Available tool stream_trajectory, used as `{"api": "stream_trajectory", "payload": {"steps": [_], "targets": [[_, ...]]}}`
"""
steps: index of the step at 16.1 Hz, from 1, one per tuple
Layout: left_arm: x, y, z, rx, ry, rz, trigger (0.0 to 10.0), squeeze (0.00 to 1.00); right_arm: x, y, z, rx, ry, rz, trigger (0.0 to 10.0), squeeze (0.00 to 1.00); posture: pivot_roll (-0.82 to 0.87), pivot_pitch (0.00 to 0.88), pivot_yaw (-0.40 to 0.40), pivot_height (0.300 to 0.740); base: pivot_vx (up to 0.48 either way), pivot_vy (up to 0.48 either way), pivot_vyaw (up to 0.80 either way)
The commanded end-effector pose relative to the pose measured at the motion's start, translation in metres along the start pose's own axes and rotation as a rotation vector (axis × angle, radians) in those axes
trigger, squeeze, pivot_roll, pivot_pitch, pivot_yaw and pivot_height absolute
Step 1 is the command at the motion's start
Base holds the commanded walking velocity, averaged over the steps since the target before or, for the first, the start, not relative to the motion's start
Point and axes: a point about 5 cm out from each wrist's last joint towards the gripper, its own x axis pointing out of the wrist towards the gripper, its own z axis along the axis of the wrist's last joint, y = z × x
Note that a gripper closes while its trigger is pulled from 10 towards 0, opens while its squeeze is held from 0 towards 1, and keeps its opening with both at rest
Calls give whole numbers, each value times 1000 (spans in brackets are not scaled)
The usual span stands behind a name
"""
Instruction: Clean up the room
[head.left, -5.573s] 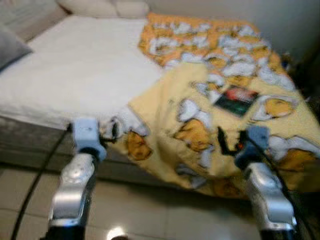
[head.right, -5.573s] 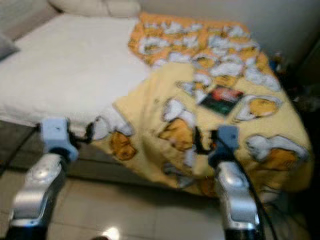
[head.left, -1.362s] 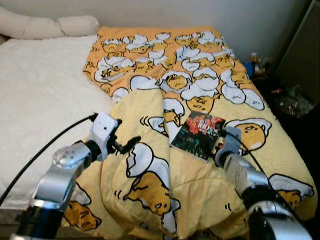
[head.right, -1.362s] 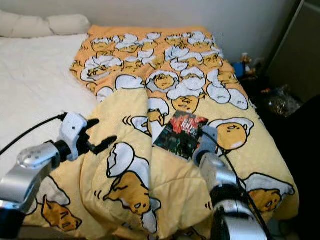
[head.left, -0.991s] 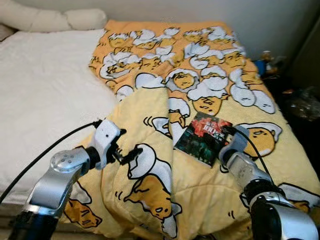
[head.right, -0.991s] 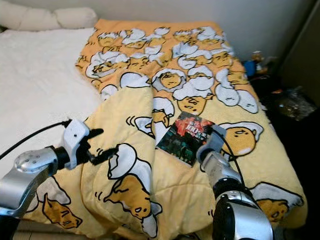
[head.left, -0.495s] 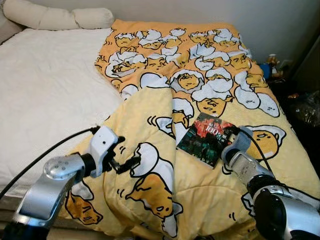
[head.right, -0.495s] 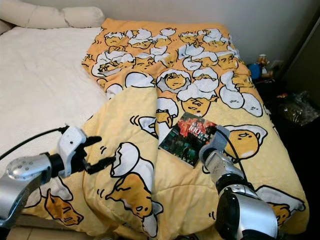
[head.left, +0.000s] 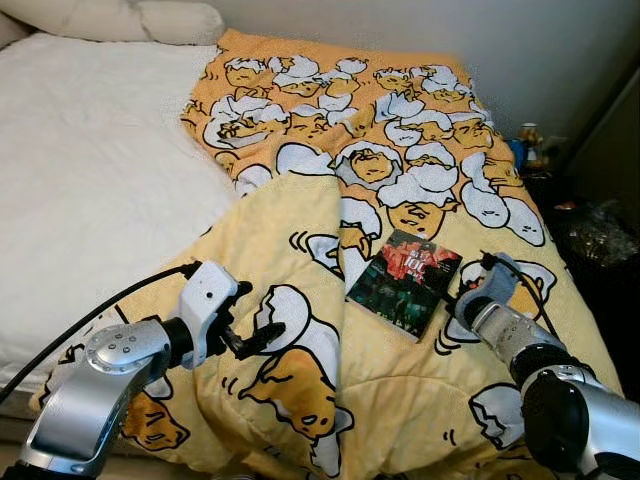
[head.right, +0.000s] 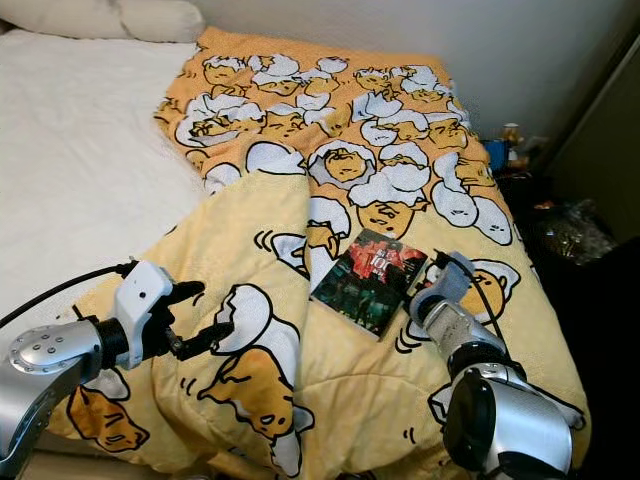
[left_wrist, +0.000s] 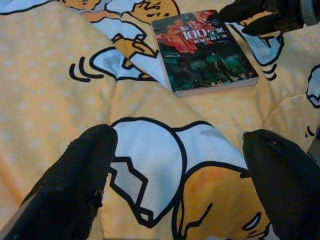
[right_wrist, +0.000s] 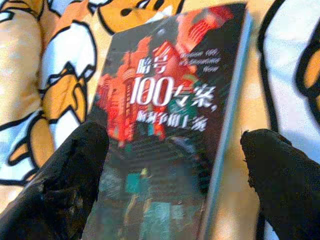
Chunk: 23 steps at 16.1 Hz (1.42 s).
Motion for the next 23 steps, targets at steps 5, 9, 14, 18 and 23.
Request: {"api": "stream_trajectory", "payload": {"steps": [5, 9, 14, 18, 23], "targets": [[-3, -3, 3, 15, 17, -14, 10000, 769, 5, 14, -11, 10, 47, 36, 10000, 0, 230, 0, -97, 740, 0, 0, 0], [-7, -4, 3, 24, 39, -28, 10000, 773, 5, 11, -15, 2, 31, -18, 10000, 0, 241, 8, -88, 740, 0, 0, 0], [-5, -4, 6, 37, 51, -61, 10000, 769, 0, -4, 0, 68, -63, -64, 10000, 0, 236, 5, -60, 740, 0, 0, 0], [-4, -4, 8, 47, 56, -82, 10000, 773, 0, -5, -13, 76, -9, -62, 10000, 0, 238, 14, -43, 740, 0, 0, 0], [-8, -5, 8, 48, 73, -97, 10000, 769, 3, 2, -34, 145, 45, -27, 10000, 0, 257, 37, -30, 740, 0, 0, 0]]}}
